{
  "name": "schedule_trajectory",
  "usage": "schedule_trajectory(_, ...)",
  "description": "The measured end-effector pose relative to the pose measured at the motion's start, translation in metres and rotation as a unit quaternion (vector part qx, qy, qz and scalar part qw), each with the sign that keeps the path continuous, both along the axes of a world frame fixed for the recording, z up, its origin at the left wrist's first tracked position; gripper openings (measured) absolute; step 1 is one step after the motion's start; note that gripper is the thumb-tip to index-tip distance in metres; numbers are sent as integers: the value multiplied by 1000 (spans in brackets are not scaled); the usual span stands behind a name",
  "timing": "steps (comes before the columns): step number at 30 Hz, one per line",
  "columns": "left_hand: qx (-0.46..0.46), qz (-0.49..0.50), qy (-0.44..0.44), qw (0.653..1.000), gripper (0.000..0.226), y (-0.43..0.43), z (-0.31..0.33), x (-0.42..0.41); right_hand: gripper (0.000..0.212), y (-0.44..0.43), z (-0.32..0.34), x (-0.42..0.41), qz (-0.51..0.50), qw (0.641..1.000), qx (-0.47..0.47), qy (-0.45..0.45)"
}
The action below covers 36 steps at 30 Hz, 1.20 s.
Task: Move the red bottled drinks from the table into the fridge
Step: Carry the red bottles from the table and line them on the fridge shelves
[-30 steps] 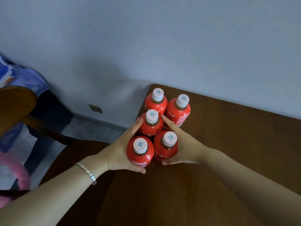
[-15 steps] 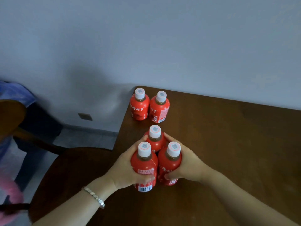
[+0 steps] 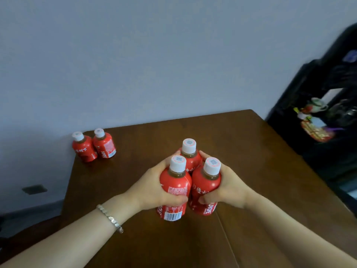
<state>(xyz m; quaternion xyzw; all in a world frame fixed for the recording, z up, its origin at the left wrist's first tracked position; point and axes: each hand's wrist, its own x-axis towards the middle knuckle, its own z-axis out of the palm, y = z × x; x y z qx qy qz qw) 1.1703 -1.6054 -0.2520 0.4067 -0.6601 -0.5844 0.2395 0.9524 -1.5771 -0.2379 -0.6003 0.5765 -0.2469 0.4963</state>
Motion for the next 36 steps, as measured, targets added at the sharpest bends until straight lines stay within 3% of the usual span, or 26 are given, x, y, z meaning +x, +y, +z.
schedule_trajectory(5,-63,-119,19,991,86,60,56,-123,103,114,62,-106,-127,990,-59,3)
schedule_trajectory(10,-101,-205,71,971,89,137,95,-229,110,224,101,-190,-224,967,-112,48)
schedule_trajectory(15,-120,-317,118,934,92,253,129,-354,105,379,137,-282,-322,933,-140,75)
schedule_trajectory(17,-126,-384,138,904,92,323,140,-419,101,466,154,-319,-389,904,-146,97)
schedule_trajectory(22,-128,-464,146,864,89,416,151,-505,105,578,168,-361,-495,847,-151,126)
schedule_trajectory(25,-135,-533,142,823,83,483,154,-569,110,657,170,-388,-570,797,-146,139)
schedule_trajectory(28,-128,-618,152,761,76,565,160,-640,110,746,168,-417,-651,731,-143,148)
schedule_trajectory(30,-129,-638,157,743,77,593,163,-661,108,774,169,-427,-672,712,-131,153)
schedule_trajectory(32,-118,-687,172,696,75,660,168,-712,109,835,169,-449,-729,650,-128,175)
schedule_trajectory(35,-85,-748,192,630,76,746,179,-770,104,910,176,-477,-780,582,-128,191)
schedule_trajectory(36,-86,-751,195,625,76,752,179,-774,103,916,177,-478,-784,575,-126,199)
